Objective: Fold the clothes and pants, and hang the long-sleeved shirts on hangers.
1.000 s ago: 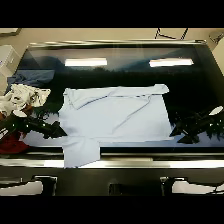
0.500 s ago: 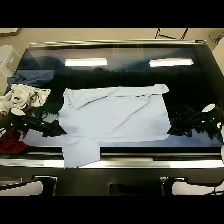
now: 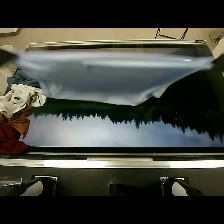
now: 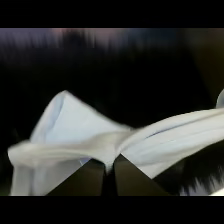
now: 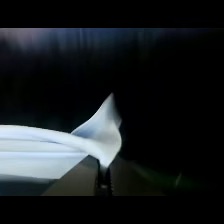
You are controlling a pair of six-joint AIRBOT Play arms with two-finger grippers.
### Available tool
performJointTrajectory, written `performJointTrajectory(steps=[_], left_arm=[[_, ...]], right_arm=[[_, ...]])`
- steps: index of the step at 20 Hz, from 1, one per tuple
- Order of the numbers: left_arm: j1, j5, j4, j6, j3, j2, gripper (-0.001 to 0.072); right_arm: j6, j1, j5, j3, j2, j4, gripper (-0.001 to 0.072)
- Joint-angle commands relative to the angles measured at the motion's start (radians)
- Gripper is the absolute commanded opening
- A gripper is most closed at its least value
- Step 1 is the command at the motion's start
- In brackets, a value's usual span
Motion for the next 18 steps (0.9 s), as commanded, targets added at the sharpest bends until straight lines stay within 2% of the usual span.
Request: performJointTrajectory(steps=[1, 3, 6, 9, 12, 14, 16, 18], left_arm=[[0.000, 0.087, 0.011, -0.009, 0.303, 0.132, 0.0021], [0.001, 0.132, 0.012, -0.066, 0.254, 0.232, 0.0021], [0.001, 0.235, 0.012, -0.078, 0.232, 0.309, 0.0021], [0.001, 0.304, 0.012, -0.079, 0.238, 0.332, 0.0020], [0.001, 0.304, 0.064, -0.092, 0.242, 0.307, 0.0021], [0.001, 0.213, 0.134, -0.158, 0.238, 0.245, 0.0021], [-0.014, 0.053, 0.131, -0.180, 0.175, 0.154, 0.0021], [-0.058, -0.037, 0.135, -0.180, 0.032, 0.051, 0.0021]], right_arm=[[-0.023, 0.001, -0.087, 0.196, 0.215, -0.040, 0.0049], [0.020, 0.001, -0.092, 0.196, 0.310, -0.080, 0.0049], [0.024, 0.001, -0.168, 0.196, 0.388, -0.089, 0.0049], [0.058, 0.001, -0.311, 0.197, 0.396, -0.119, 0.0049], [0.066, 0.001, -0.338, 0.197, 0.344, -0.128, 0.0049], [0.092, 0.001, -0.175, 0.197, 0.265, -0.130, 0.0048], [0.130, 0.001, 0.144, 0.196, 0.125, -0.131, 0.0047], [0.214, 0.001, 0.345, 0.152, -0.036, -0.154, 0.0047]])
